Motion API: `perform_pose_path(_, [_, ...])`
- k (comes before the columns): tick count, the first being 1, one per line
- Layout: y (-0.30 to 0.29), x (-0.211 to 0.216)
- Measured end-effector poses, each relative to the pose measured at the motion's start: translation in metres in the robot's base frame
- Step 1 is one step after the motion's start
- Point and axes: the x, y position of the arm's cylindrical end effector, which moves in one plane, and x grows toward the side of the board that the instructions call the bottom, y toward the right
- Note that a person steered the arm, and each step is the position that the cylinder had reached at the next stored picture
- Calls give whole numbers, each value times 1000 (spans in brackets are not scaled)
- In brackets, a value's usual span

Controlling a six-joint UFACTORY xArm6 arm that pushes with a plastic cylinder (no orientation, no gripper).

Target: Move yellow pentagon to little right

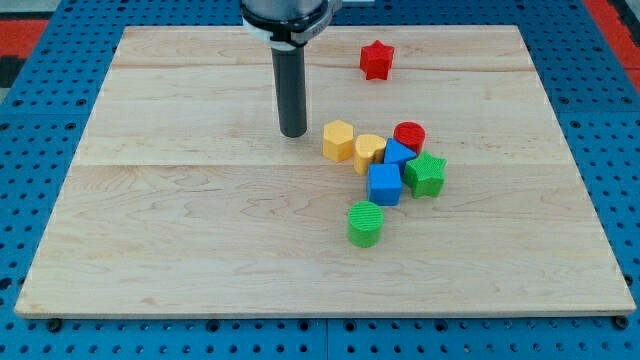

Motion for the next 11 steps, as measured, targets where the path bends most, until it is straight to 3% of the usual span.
perform_pose_path(3, [39,9])
perform_pose_path(5, [72,-19])
perform_pose_path(8, [141,-19])
perform_pose_path(11, [170,-12])
